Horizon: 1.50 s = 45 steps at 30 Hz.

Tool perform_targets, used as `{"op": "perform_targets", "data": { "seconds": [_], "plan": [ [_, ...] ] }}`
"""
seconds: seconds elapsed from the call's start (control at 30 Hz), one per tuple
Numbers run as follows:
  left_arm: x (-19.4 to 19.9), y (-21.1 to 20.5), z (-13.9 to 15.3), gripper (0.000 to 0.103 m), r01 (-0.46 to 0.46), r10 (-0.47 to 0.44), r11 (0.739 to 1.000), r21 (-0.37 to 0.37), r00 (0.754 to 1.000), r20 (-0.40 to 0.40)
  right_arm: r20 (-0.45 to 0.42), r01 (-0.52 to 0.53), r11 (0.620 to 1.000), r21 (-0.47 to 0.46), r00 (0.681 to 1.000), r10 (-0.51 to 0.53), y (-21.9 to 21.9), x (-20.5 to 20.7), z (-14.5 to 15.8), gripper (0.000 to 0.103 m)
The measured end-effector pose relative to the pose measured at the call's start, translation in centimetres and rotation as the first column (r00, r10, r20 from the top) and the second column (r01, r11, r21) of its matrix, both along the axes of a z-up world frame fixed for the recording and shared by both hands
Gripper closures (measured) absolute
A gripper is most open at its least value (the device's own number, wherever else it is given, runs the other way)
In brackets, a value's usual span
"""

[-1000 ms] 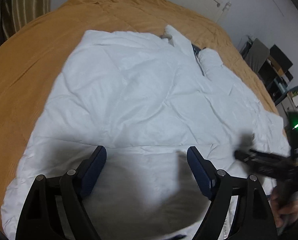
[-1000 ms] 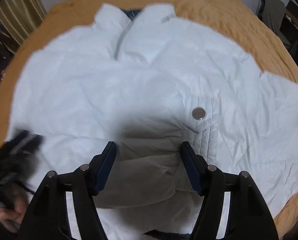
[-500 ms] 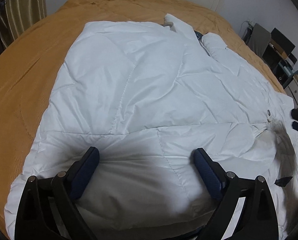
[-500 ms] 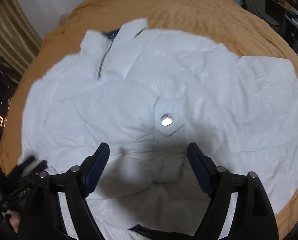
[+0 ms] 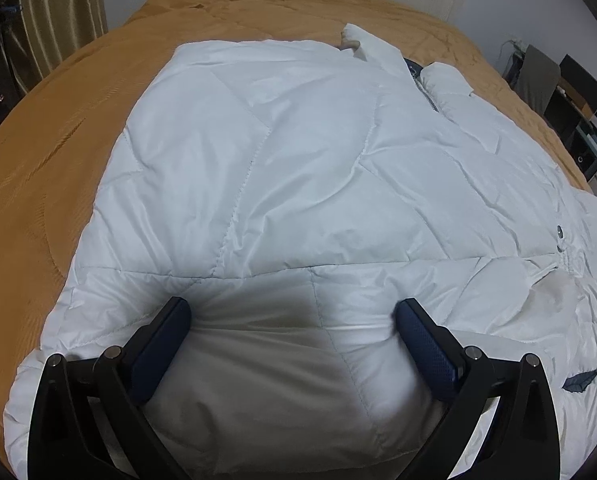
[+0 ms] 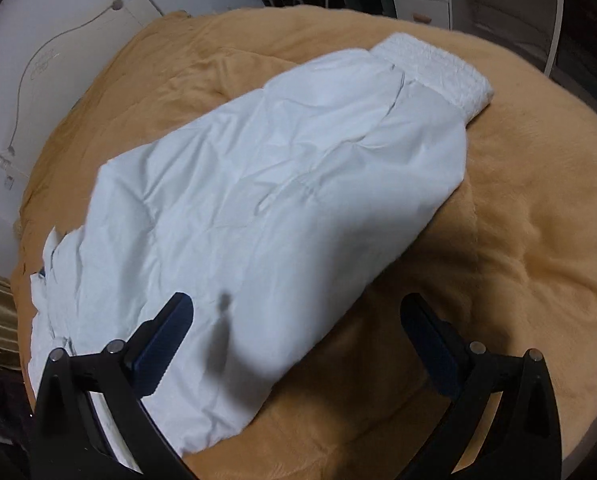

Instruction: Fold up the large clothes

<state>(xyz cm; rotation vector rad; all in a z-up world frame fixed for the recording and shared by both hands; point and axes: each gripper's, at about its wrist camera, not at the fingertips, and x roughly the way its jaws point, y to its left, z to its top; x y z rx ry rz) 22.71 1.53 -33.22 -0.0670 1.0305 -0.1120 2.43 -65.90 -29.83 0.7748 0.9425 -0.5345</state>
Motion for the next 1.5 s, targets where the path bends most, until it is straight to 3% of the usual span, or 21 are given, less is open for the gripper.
{"op": "perform_targets", "data": {
  "seconds": [0.1,0.13,0.17,0.2,0.33,0.43,0.57,0.63,0.73,0.83,0.9,0.93,1.03,1.13,1.17,1.2,1.27,1.33,1.43,1.47,1.5],
  "plan": [
    [0.6,-0.2,-0.1,0.000,0.005,-0.005,1.000,-0.003,1.000,-0.001,0.073,0.062,0.991,0.116,0.995,-0.071,-1.2,1.8,-2.6,0.007],
    [0.5,-0.1,-0.1,0.000,0.006,-0.006,1.000,-0.007,1.000,0.000,0.119,0.085,0.990,0.113,0.988,-0.099,-1.2,1.8,-2.0,0.042],
    [0.5,-0.1,-0.1,0.000,0.006,-0.006,1.000,-0.009,1.000,0.000,0.207,0.061,0.986,0.156,0.974,-0.093,-0.9,2.1,-0.9,0.085],
    [0.6,-0.1,-0.1,0.000,0.006,-0.006,1.000,-0.009,1.000,-0.001,0.256,0.042,0.983,0.179,0.963,-0.088,-0.4,2.3,0.2,0.089],
    [0.5,0.7,0.4,0.001,0.005,-0.006,0.998,-0.058,1.000,-0.012,0.406,-0.107,0.993,-0.055,0.906,0.120,6.8,5.6,10.2,0.091],
    [0.5,3.7,2.0,0.002,-0.050,0.050,0.974,-0.220,0.999,-0.002,0.456,-0.300,0.932,-0.204,0.813,0.362,15.6,8.7,16.2,0.091],
    [0.9,8.9,5.0,0.002,-0.121,0.135,0.938,-0.325,0.991,0.020,0.413,-0.551,0.769,-0.323,0.649,0.639,29.2,12.6,18.4,0.091],
    [0.7,11.8,7.0,0.002,-0.151,0.182,0.929,-0.338,0.981,0.061,0.343,-0.672,0.657,-0.342,0.562,0.753,35.9,14.9,16.6,0.091],
    [0.5,15.5,10.2,0.002,-0.174,0.227,0.919,-0.355,0.967,0.114,0.177,-0.781,0.523,-0.342,0.493,0.852,43.8,16.1,11.3,0.091],
    [1.6,17.0,13.8,0.002,-0.147,0.212,0.909,-0.391,0.969,0.127,-0.040,-0.843,0.442,-0.307,0.475,0.879,47.5,17.9,4.2,0.091],
    [3.1,15.3,16.2,0.002,-0.097,0.149,0.922,-0.374,0.982,0.114,-0.167,-0.844,0.385,-0.375,0.470,0.867,48.6,18.3,1.1,0.091],
    [4.2,13.4,17.4,0.001,-0.047,0.090,0.931,-0.363,0.990,0.104,-0.185,-0.831,0.362,-0.423,0.470,0.863,48.8,18.2,0.9,0.091],
    [7.7,5.6,18.7,0.001,0.084,-0.088,0.934,-0.347,0.996,0.003,-0.196,-0.826,0.356,-0.436,0.473,0.859,48.7,18.6,1.2,0.091],
    [12.3,-4.0,17.3,0.001,0.177,-0.247,0.913,-0.368,0.957,-0.153,-0.183,-0.819,0.366,-0.443,0.481,0.857,48.4,18.7,0.9,0.090],
    [13.6,-6.6,16.5,0.001,0.183,-0.266,0.919,-0.349,0.942,-0.207,-0.179,-0.815,0.366,-0.450,0.484,0.857,48.2,18.3,1.0,0.090],
    [14.8,-8.9,15.8,0.001,0.184,-0.266,0.932,-0.312,0.932,-0.245,-0.174,-0.810,0.366,-0.458,0.485,0.857,48.5,16.6,0.7,0.090],
    [17.3,-14.2,13.1,0.001,0.220,-0.263,0.963,-0.155,0.895,-0.361,-0.171,-0.803,0.363,-0.472,0.488,0.856,48.6,16.0,-0.4,0.090],
    [18.5,-17.5,10.7,0.001,0.234,-0.225,0.972,-0.035,0.869,-0.440,-0.172,-0.802,0.360,-0.476,0.486,0.857,48.6,15.9,-0.8,0.090],
    [19.2,-19.5,7.5,0.003,0.243,-0.199,0.970,0.018,0.835,-0.513,-0.163,-0.804,0.363,-0.471,0.483,0.860,49.1,15.6,-1.4,0.090],
    [19.3,-19.4,6.9,0.009,0.229,-0.172,0.972,0.050,0.841,-0.512,-0.160,-0.804,0.364,-0.470,0.483,0.861,48.9,15.4,-1.4,0.090],
    [19.4,-19.2,6.5,0.040,0.217,-0.151,0.974,0.072,0.848,-0.508,-0.158,-0.804,0.365,-0.470,0.483,0.861,49.0,15.1,-1.6,0.090]
  ]
}}
